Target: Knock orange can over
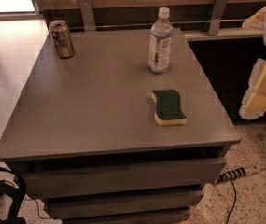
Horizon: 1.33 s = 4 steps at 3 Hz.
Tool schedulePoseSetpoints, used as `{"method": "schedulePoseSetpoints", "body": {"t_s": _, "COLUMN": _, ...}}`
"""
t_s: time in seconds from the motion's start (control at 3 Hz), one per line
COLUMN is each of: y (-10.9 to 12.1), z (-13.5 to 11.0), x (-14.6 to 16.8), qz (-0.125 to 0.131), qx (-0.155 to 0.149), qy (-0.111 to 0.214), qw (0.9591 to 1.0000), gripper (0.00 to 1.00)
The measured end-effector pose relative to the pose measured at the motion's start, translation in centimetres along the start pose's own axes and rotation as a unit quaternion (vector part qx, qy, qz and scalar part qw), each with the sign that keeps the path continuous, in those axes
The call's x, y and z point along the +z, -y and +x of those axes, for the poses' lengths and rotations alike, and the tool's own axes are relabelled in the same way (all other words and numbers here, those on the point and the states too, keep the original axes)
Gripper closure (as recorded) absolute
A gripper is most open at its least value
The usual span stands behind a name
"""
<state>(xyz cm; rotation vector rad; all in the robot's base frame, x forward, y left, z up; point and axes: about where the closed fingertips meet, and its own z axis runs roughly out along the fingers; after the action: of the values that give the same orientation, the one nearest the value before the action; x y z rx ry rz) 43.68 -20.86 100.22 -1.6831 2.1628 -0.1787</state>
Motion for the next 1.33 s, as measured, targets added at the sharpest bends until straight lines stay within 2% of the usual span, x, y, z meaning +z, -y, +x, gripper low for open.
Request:
{"method": "schedulePoseSetpoints", "body": {"t_s": 0.67, "y": 0.2, "z": -0.3, "x": -0.2, "qz": 0.001, "qx": 0.005, "qy": 0.009, "qw": 0.9999, "gripper": 0.00}}
{"method": "schedulePoseSetpoints", "body": {"t_s": 1.0, "y": 0.1, "z": -3.2, "x": -0.6, "qz": 0.011, "qx": 0.014, "qy": 0.051, "qw": 0.9986, "gripper": 0.00}}
{"method": "schedulePoseSetpoints", "body": {"t_s": 1.33, "y": -1.0, "z": -10.8, "x": -0.4, "qz": 0.021, "qx": 0.013, "qy": 0.131, "qw": 0.9911, "gripper": 0.00}}
